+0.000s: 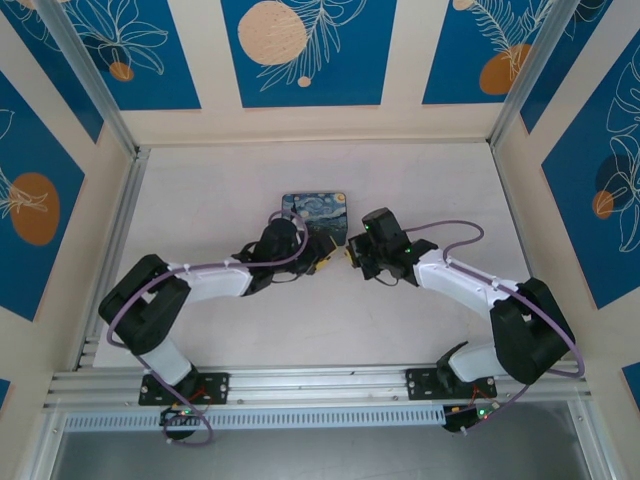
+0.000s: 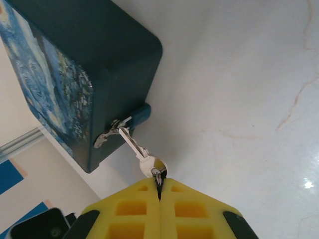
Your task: Unlock a padlock with a key
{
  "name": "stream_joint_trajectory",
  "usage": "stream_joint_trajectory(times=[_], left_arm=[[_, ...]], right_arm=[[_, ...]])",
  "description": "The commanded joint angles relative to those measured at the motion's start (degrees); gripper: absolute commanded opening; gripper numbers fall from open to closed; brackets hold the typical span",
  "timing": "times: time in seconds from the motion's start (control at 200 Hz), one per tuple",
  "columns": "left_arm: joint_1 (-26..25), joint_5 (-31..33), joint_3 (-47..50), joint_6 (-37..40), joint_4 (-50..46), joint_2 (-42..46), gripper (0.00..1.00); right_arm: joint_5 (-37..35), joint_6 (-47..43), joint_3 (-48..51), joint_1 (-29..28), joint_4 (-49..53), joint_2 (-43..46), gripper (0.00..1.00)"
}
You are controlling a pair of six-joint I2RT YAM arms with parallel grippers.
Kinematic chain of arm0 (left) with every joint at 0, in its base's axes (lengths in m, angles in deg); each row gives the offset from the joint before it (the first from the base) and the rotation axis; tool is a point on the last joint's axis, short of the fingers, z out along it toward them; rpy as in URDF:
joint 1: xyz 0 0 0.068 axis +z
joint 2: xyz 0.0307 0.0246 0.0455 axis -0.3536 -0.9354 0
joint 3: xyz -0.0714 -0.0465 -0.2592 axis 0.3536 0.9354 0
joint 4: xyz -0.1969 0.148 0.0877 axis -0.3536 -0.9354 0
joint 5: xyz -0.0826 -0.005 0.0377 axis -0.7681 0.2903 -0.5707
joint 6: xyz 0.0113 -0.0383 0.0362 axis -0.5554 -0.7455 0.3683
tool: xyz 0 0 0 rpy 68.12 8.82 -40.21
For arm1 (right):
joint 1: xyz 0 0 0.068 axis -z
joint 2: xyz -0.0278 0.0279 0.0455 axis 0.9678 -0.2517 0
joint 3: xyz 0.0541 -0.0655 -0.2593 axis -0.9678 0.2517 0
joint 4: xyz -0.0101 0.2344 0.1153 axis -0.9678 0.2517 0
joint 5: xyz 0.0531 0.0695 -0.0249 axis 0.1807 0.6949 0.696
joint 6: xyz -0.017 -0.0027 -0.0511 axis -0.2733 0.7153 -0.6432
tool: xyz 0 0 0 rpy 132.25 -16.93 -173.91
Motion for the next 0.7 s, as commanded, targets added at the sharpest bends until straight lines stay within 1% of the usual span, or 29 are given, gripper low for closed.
stream_joint_trajectory(times=[0.0,0.16,0.21,0.47,0.555,0.695], left_arm=[[-1.24,1.01,0.46,0.62,3.16,-1.84,0.43],[-2.04,1.0,0.19,0.61,4.58,-3.41,0.4],[-2.15,1.02,-0.02,0.6,4.89,-3.77,0.37],[-2.22,1.44,-1.09,1.07,4.98,-4.75,0.35],[-2.22,1.36,-1.63,1.07,4.96,-5.19,0.3],[-2.22,1.44,-2.4,0.98,5.18,-5.71,0.27]], right_arm=[[-0.08,1.1,-1.66,0.45,-0.33,-0.54,0.0],[0.59,1.09,-1.57,0.9,-0.66,-0.74,0.0],[0.69,1.06,-1.49,0.93,-0.76,-0.71,0.0],[1.43,0.97,-1.05,1.15,-1.0,-0.54,0.0],[1.72,0.96,-0.94,1.28,-1.18,-0.59,0.0],[2.05,0.98,-0.78,1.26,-1.27,-0.71,0.0]])
